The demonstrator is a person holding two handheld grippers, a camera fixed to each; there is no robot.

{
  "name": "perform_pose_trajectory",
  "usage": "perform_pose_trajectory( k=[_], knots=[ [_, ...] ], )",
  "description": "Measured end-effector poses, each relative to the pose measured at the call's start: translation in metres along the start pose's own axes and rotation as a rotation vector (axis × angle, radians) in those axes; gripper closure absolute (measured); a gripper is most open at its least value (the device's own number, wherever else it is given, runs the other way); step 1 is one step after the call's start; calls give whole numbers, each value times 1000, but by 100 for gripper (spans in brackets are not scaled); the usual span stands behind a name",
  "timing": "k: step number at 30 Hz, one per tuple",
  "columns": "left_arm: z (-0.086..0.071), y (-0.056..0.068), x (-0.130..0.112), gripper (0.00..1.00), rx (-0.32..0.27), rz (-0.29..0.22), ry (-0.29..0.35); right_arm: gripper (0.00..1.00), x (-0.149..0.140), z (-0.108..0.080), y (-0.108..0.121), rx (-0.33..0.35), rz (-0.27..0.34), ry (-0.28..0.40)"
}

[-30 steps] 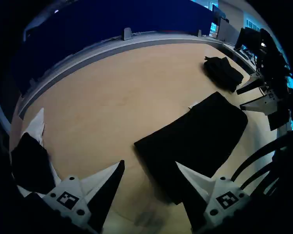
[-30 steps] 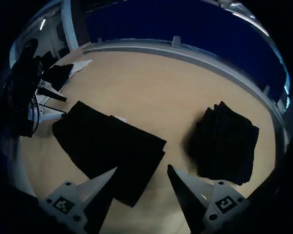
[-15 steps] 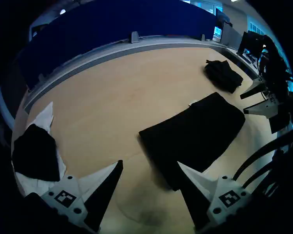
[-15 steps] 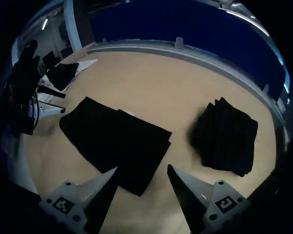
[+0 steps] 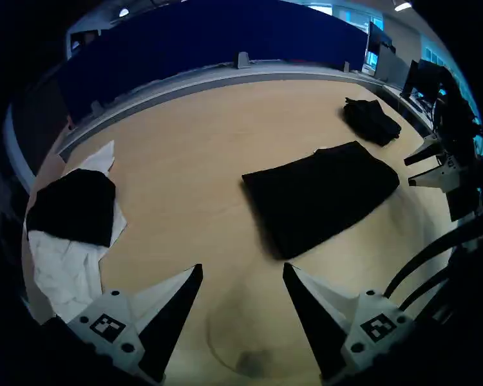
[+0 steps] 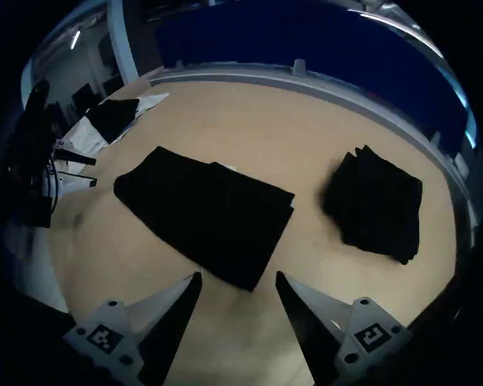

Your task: Fold towel

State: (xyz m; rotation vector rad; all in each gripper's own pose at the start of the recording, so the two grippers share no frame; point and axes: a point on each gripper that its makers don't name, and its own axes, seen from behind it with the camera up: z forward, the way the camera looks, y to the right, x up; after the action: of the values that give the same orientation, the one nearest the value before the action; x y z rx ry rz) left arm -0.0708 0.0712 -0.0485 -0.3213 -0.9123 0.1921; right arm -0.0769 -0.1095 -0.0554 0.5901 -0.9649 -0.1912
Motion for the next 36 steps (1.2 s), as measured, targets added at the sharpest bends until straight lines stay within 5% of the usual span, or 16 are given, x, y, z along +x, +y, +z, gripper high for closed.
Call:
perform_pose_trajectory(
  k=[11,28,36],
  knots=[
    [-22,-3,-37,8,24,-67,-12,11,-14,5,1,11,-12,-22],
    [-37,-17,-56,8,70,-117,-14,14,-19,20,0,39,-63,-62],
    [-43,-27,-64,8,102,-158,-10,25,-21,25,-1,59,-89,-92]
  ],
)
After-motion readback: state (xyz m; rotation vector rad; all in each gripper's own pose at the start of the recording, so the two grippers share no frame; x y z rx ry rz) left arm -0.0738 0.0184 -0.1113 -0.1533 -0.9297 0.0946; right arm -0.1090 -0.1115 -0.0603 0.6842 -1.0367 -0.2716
